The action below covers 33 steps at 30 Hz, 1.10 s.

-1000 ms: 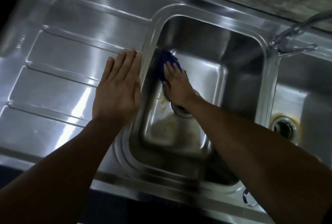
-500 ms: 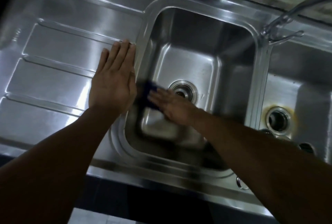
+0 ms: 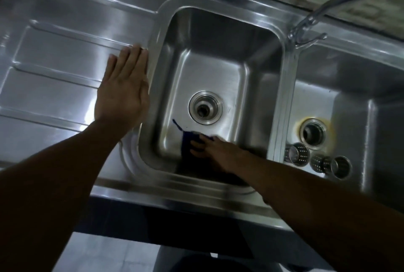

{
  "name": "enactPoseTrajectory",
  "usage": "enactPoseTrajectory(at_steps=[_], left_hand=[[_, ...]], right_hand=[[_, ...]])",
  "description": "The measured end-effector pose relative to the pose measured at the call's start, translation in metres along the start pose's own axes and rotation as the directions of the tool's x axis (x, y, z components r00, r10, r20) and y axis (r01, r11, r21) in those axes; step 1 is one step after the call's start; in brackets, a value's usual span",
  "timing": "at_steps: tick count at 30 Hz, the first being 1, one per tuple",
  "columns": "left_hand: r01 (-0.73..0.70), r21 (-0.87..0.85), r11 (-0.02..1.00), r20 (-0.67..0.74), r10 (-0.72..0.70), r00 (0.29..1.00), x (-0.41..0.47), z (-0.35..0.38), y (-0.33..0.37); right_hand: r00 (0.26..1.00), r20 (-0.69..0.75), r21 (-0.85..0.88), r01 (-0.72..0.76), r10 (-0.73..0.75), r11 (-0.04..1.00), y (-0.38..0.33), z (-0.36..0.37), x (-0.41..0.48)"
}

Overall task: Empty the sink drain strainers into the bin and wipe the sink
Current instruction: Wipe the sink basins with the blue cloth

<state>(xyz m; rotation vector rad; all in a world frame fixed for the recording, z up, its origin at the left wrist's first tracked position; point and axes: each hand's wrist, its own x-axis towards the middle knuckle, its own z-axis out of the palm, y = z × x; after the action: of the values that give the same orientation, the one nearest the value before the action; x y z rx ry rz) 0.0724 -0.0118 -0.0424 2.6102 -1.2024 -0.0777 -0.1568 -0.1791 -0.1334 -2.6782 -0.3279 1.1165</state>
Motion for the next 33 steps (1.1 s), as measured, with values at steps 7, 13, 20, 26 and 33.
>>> enactPoseTrajectory(at_steps=[7,13,20,26,33], left_hand=[[0.010,-0.031,0.999,-0.003,-0.010,1.000,-0.001,-0.003,0.002],[0.017,-0.048,0.999,-0.018,-0.018,1.000,0.000,0.001,0.000],[0.015,-0.029,0.999,-0.006,-0.015,1.000,0.002,0.001,-0.001],[-0.014,-0.011,1.000,-0.059,0.013,0.998,0.001,0.001,0.001],[0.006,-0.027,1.000,-0.020,-0.006,1.000,0.000,-0.004,0.006]], right_hand=[[0.694,-0.055,0.379,-0.651,0.718,0.658,-0.002,0.005,0.006],[0.554,-0.280,0.549,-0.578,0.784,0.604,0.099,-0.042,0.050],[0.707,-0.402,0.466,-0.390,0.583,0.794,0.054,-0.082,0.125],[0.922,-0.325,0.229,-0.140,0.211,0.963,-0.021,-0.037,0.089],[0.995,-0.046,0.385,-0.061,0.086,0.921,-0.012,0.000,0.007]])
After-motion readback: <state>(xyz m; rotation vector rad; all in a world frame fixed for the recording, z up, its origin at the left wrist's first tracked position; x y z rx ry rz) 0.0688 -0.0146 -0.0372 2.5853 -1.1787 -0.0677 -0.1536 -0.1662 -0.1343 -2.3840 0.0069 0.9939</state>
